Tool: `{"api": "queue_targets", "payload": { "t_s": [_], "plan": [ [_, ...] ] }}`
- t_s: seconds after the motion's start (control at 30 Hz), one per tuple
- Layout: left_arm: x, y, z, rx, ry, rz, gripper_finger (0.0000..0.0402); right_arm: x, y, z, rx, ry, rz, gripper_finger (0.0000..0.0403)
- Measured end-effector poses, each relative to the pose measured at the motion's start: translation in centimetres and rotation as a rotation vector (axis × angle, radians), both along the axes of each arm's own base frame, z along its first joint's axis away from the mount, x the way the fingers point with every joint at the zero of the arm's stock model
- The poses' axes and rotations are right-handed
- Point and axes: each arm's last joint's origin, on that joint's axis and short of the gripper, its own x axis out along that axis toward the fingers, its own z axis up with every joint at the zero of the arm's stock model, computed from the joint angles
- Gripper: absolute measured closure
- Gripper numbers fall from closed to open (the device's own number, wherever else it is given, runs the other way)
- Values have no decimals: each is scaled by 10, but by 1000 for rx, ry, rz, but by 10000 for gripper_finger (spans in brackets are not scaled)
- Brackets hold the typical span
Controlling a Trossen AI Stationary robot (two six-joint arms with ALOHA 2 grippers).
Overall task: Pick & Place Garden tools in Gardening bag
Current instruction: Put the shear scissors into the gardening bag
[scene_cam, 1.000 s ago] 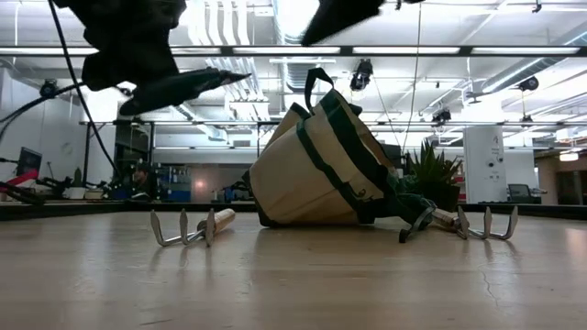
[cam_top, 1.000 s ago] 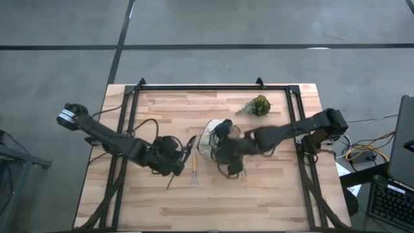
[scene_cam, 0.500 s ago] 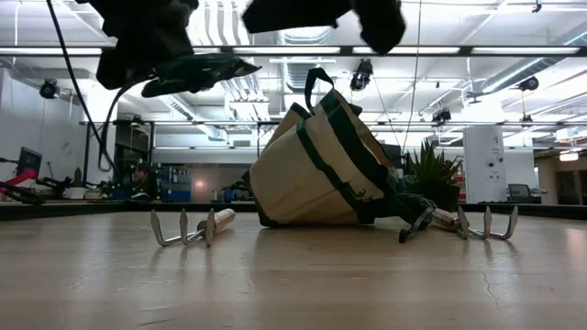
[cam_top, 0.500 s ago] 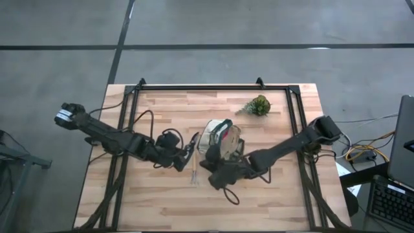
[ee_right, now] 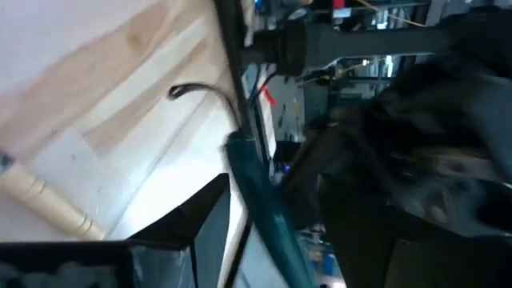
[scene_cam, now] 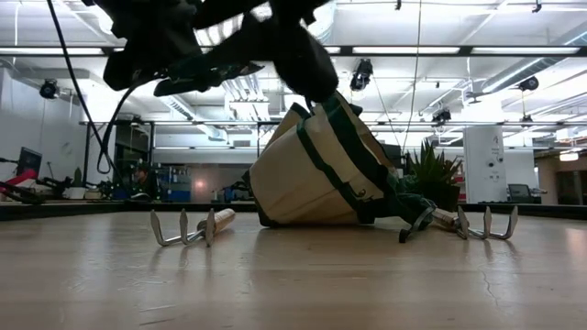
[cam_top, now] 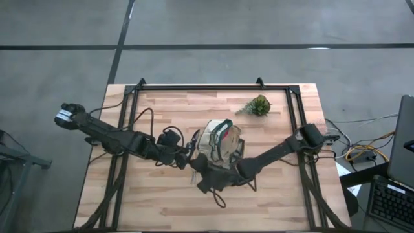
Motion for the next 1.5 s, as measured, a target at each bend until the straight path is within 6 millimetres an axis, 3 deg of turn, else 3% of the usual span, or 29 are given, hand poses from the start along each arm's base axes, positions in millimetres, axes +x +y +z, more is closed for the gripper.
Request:
{"api": "queue_targets", "payload": {
  "t_s": [0.13, 0.37, 0.77, 1.1, 1.23, 1.5],
  "plan": [
    [1, 0, 0, -4, -8, -1, 348, 8, 2, -11, -83, 31, -39, 212],
    [3, -1, 2, -14, -32, -15, 348, 16, 1, -9, -102, 28, -56, 233],
    [5, -2, 3, -25, -58, -27, 348, 17, -8, -7, -122, 50, -106, 338],
    [2, -1, 10, 17, -81, -48, 311, 13, -8, -2, -57, 32, -128, 338],
    [-6, 3, 23, 89, -121, -88, 287, 7, -8, -2, -9, 76, -103, 344],
    [-25, 12, 45, 376, -144, -136, 254, 0, -12, 18, 142, -27, -192, 356]
  ]
}}
